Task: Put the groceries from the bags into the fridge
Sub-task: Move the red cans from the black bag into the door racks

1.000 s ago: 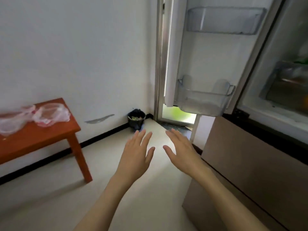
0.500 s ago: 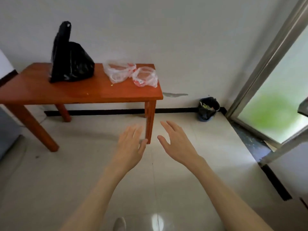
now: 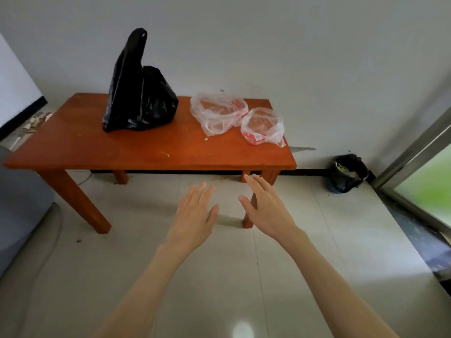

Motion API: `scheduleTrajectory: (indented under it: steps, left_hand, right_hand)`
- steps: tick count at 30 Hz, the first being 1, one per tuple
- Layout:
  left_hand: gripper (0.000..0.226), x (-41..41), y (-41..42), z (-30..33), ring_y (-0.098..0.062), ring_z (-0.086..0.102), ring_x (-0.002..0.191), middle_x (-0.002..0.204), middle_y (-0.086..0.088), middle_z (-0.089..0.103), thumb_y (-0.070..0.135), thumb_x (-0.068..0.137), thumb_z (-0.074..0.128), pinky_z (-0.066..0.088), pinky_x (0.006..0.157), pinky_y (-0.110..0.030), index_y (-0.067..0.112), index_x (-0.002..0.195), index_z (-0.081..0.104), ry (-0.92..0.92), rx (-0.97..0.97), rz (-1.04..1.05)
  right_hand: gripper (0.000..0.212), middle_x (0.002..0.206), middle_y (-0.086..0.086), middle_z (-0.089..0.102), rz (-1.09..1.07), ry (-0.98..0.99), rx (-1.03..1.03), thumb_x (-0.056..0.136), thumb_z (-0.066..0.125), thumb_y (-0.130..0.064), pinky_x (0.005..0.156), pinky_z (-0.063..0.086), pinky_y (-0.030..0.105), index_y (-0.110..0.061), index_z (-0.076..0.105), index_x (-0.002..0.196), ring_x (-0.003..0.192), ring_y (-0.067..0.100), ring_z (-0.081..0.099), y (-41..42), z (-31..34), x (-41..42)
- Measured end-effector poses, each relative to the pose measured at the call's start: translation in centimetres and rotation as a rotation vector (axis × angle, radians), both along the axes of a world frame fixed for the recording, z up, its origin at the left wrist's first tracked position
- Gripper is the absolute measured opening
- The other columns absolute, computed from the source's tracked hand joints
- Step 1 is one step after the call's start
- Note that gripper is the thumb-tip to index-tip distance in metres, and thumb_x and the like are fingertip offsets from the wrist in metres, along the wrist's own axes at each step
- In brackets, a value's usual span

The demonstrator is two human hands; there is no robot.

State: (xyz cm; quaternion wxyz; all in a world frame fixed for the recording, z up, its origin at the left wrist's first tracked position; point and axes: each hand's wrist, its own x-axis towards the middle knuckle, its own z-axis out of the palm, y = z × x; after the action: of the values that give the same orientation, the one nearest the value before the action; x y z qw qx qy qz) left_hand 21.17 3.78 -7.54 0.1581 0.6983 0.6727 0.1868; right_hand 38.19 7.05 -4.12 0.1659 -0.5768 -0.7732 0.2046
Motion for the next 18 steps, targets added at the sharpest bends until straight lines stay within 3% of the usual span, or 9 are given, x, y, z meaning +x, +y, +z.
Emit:
scheduleTrajectory:
  steps: [6,18]
  left_hand:
    - [0.054,-6.0,7.7,-1.8,-0.02,0.004,0.145,0.157,-0.004,0.012,0.036,0.099,0.032,0.006,0.116,-0.033,0.02,0.147,0.016,-0.023,-0.044,0.038]
    - [0.055,-20.6,29.1,0.3,-0.019,0.002,0.145,0.157,-0.003,0.011,0.04,0.098,0.032,0.01,0.118,-0.041,0.021,0.147,0.018,-0.011,0.007,0.161]
  right_hand:
    - [0.056,0.156,0.0,0.018,0.043,0.021,-0.055,0.097,0.042,-0.035,0.116,0.01,0.033,-0.022,0.021,0.148,0.145,0.017,0.01,8.4,-1.6,-5.7]
    - [0.057,0.153,0.007,0.026,0.114,0.102,-0.042,0.096,0.043,-0.034,0.116,0.023,0.039,-0.019,0.023,0.147,0.142,0.021,0.022,30.9,-1.0,-19.2]
